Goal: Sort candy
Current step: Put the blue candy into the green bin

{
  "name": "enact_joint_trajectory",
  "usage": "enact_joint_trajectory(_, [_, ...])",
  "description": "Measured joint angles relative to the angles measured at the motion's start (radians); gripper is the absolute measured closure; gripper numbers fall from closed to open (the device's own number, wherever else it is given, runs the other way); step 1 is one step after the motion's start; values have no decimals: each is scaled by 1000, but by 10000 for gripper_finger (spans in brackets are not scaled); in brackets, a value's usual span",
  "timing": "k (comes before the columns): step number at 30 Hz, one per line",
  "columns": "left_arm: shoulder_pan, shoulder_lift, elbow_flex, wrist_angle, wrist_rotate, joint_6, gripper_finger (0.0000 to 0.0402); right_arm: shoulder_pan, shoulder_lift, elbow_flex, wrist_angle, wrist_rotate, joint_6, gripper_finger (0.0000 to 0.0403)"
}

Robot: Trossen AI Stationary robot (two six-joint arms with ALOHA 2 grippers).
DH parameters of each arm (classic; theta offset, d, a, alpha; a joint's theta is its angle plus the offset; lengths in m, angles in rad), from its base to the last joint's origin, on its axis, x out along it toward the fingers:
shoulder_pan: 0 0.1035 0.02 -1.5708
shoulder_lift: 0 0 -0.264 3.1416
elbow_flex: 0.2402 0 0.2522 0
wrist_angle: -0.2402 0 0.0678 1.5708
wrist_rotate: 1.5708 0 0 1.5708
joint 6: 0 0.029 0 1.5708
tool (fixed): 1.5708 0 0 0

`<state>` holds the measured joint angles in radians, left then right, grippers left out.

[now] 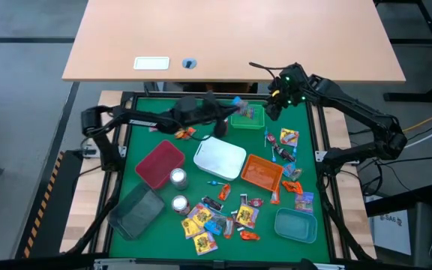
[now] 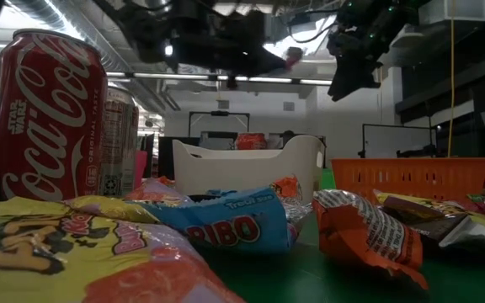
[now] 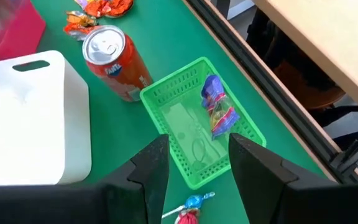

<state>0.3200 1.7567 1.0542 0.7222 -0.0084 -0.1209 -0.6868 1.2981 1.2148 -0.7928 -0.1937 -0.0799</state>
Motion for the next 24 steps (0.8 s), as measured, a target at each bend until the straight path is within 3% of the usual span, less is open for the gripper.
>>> enact_joint_trajectory(12, [14,276,242,-64,1,1,401,0,-136,0,-115,17,9,237])
enact_joint_trajectory(24, [61,363,278,-102,-7,1,401,0,-164,0,-240,18,34,237])
